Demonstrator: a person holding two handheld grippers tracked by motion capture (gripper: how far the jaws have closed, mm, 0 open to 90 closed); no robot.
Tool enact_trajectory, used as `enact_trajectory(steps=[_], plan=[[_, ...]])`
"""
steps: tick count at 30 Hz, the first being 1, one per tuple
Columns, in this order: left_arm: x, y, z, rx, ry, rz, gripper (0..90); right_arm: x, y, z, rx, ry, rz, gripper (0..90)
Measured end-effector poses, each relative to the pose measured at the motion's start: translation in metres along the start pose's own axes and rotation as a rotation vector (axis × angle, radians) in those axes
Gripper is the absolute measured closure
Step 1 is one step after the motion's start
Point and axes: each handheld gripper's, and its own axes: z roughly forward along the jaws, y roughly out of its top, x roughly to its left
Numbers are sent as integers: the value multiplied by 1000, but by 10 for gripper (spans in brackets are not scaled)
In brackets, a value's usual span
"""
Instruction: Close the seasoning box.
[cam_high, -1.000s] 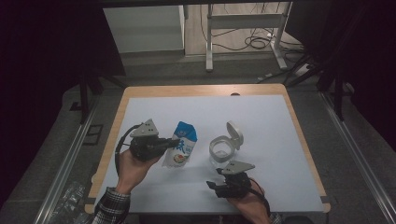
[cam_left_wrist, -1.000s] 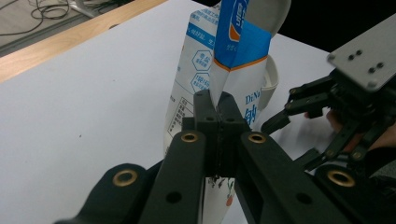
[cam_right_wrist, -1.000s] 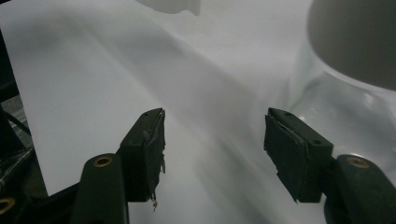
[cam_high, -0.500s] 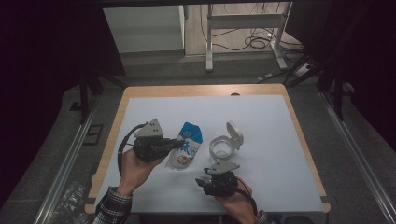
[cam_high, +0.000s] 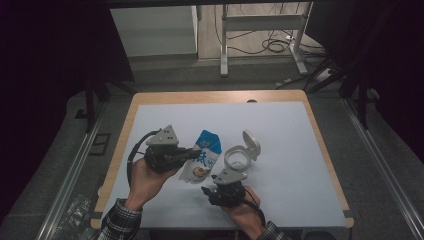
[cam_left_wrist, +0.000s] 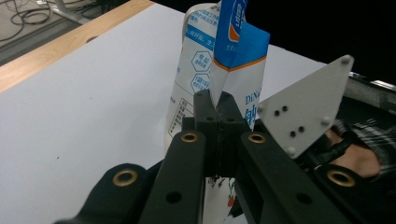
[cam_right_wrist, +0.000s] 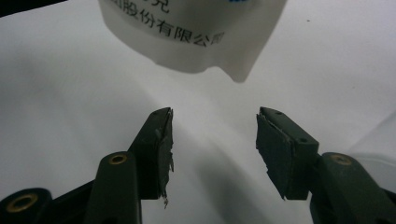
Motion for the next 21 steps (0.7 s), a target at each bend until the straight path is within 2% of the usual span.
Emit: enact_trajectory(steps=[6, 10, 16, 21], plan=[[-4, 5, 0, 4, -19, -1, 900, 1, 4, 4, -21, -23, 5, 435], [-6, 8, -1, 2, -36, -3, 900, 0, 4, 7, -41, -57, -31, 421], [-9, 12, 0, 13, -44, 1, 900, 1, 5, 7, -76, -77, -29, 414], [-11, 14, 2, 21, -50, -1, 900, 1, 7, 5, -102, -100, -51, 420]])
